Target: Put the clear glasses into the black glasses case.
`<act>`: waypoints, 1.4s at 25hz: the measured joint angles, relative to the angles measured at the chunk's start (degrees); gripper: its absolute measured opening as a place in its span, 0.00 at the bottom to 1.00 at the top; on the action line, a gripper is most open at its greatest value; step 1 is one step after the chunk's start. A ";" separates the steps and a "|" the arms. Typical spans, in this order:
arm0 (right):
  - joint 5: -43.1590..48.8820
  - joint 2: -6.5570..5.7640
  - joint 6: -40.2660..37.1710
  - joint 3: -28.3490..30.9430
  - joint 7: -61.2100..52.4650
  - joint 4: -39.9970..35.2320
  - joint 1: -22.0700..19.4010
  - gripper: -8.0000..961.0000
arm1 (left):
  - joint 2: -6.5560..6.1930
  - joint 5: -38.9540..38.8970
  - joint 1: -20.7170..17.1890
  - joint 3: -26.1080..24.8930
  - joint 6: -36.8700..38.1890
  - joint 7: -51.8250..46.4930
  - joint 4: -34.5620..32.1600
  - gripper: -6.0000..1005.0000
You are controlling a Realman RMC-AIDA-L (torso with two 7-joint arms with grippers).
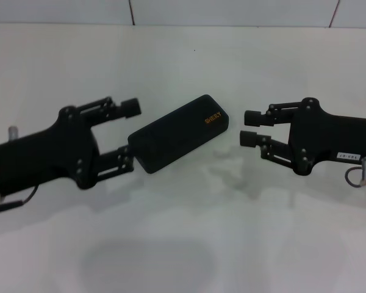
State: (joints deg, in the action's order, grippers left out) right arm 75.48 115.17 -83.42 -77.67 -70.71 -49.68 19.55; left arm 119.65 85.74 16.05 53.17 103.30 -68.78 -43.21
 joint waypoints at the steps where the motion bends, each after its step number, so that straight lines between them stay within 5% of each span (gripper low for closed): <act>1: 0.18 0.07 -0.68 -0.05 1.00 -0.71 -0.09 0.24 | -0.07 0.16 -0.73 0.00 0.23 0.01 0.19 0.60; 8: 1.47 0.10 -3.57 0.10 3.66 -1.75 0.43 0.41 | 0.07 0.28 -4.62 0.04 0.86 1.38 0.46 0.66; 13: 2.85 0.16 -3.74 -0.29 4.32 -1.92 0.02 0.64 | 0.28 -1.08 -6.44 0.00 1.19 8.12 4.88 0.66; 35: 5.03 0.22 -4.02 -3.20 4.69 -0.59 -0.45 0.66 | 0.17 0.75 -7.17 0.10 1.65 10.99 7.96 0.66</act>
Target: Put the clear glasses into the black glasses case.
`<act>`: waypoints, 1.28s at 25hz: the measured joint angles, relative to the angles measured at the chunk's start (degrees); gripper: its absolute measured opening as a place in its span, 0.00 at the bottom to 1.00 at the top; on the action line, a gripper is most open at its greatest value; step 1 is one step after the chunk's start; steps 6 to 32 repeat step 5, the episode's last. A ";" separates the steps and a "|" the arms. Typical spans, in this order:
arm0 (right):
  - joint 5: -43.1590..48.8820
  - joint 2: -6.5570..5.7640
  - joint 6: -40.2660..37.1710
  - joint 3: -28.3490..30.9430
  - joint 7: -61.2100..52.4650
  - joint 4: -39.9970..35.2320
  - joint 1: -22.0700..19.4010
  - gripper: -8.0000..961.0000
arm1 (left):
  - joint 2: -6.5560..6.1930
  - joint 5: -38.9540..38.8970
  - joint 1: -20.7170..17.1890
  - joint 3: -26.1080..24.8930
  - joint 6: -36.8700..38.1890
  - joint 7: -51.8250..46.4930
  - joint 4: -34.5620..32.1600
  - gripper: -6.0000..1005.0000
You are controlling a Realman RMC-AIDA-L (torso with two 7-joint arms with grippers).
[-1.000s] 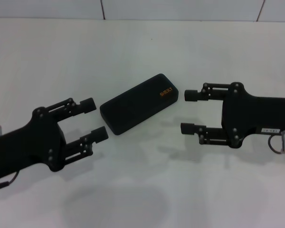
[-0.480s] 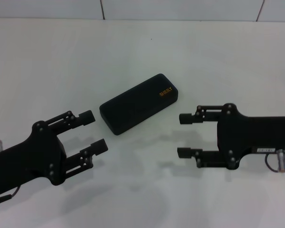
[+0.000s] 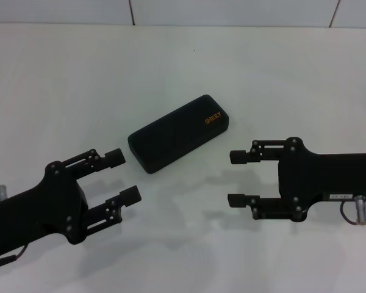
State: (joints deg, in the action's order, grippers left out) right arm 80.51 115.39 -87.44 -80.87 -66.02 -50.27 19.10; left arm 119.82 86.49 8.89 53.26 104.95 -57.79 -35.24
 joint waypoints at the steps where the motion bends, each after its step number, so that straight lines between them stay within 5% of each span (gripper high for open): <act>1: 0.08 0.00 -0.04 -0.04 0.08 0.00 0.01 0.66 | 0.02 0.00 0.00 0.00 0.00 0.00 0.00 0.66; 32: 0.73 0.00 -0.67 -0.08 1.08 0.00 0.06 0.66 | 0.04 0.00 -0.01 0.00 0.00 0.04 0.00 0.66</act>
